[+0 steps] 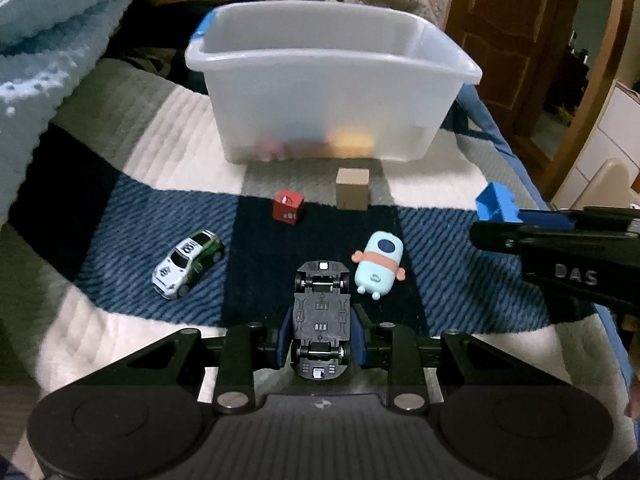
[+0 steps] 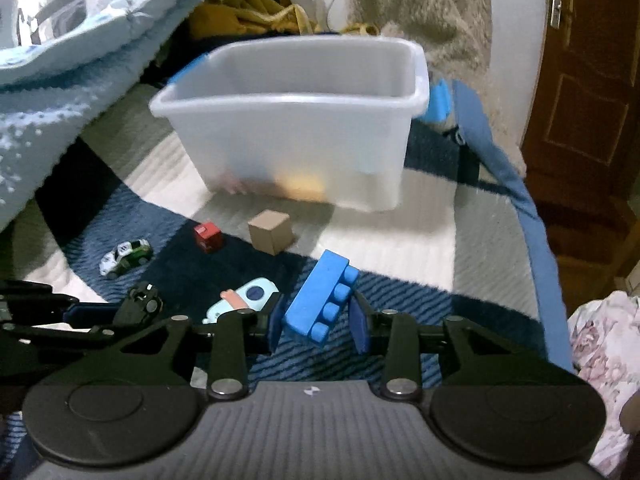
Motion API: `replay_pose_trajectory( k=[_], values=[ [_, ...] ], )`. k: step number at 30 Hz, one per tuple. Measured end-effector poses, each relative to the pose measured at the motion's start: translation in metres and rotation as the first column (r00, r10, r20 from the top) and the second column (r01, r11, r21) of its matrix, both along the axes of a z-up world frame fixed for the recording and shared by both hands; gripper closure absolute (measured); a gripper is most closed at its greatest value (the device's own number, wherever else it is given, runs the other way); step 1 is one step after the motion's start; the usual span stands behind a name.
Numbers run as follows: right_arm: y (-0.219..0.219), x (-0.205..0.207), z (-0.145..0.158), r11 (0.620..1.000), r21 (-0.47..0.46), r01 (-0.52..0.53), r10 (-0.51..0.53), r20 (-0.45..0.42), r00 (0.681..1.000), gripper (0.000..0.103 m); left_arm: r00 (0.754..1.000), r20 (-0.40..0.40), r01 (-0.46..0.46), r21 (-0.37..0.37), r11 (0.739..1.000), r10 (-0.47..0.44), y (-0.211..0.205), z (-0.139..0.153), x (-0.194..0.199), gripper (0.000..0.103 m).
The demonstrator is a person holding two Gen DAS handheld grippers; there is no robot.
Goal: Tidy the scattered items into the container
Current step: 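Lift the black car and blue brick and carry them over the bin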
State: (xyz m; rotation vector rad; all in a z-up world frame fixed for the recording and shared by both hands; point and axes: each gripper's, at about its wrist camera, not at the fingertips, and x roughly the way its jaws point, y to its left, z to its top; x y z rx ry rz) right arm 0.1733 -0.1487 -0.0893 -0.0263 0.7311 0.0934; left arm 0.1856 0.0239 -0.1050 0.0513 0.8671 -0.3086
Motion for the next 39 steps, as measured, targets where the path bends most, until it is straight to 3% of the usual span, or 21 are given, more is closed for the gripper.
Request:
replay_pose_trajectory(
  k=[12, 25, 32, 39],
  values=[
    [0.012, -0.006, 0.052, 0.998, -0.044, -0.052, 0.056, 0.12, 0.991, 0.065, 0.993, 0.113, -0.03, -0.025, 0.999, 0.032, 0.006, 0.066, 0.008, 0.07],
    [0.016, 0.029, 0.091, 0.999, -0.042, -0.026, 0.034, 0.207, 0.978, 0.065, 0.965, 0.256, -0.037, -0.061, 0.997, 0.052, -0.007, 0.139, 0.063, 0.07],
    [0.009, 0.065, 0.105, 0.999, -0.051, -0.007, 0.019, 0.244, 0.97, 0.065, 0.953, 0.296, -0.044, -0.056, 0.997, 0.058, -0.019, 0.15, 0.103, 0.07],
    [0.002, 0.108, 0.104, 0.997, -0.072, 0.001, 0.017, 0.25, 0.968, 0.065, 0.961, 0.269, -0.06, -0.012, 0.998, 0.061, -0.024, 0.125, 0.142, 0.07]
  ],
)
